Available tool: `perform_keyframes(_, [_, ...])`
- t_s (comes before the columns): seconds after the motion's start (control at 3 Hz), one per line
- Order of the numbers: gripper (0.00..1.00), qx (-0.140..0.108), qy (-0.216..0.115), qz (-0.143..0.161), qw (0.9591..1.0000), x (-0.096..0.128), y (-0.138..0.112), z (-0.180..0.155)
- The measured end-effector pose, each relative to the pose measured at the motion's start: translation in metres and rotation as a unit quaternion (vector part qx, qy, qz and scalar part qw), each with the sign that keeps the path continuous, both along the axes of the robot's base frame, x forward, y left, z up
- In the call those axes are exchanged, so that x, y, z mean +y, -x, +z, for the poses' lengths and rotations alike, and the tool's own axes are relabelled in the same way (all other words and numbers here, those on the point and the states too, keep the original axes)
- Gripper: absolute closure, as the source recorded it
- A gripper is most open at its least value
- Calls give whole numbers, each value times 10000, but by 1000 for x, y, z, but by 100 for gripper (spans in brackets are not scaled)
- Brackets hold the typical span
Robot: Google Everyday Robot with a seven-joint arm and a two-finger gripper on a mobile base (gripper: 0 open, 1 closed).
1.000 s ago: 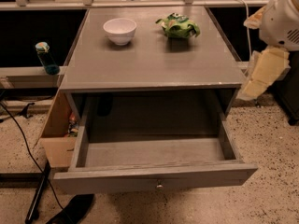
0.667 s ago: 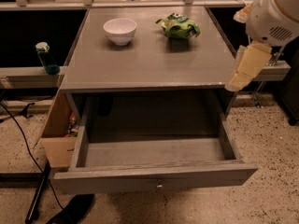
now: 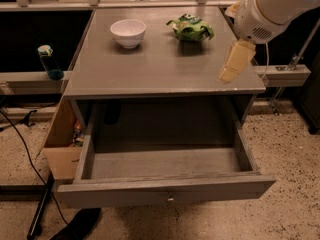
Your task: Place green rice chip bag into top drawer
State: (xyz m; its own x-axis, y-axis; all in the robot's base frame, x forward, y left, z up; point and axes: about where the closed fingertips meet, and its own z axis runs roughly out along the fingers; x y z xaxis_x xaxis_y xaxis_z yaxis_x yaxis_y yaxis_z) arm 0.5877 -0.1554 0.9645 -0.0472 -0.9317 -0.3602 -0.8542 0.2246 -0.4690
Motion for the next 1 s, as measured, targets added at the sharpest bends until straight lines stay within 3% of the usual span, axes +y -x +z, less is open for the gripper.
perform_keyframes(0.67, [0, -85, 43, -35, 9999, -2, -2, 0])
perform_keyframes(1.0, [0, -299, 75, -38, 9995, -4, -13, -3])
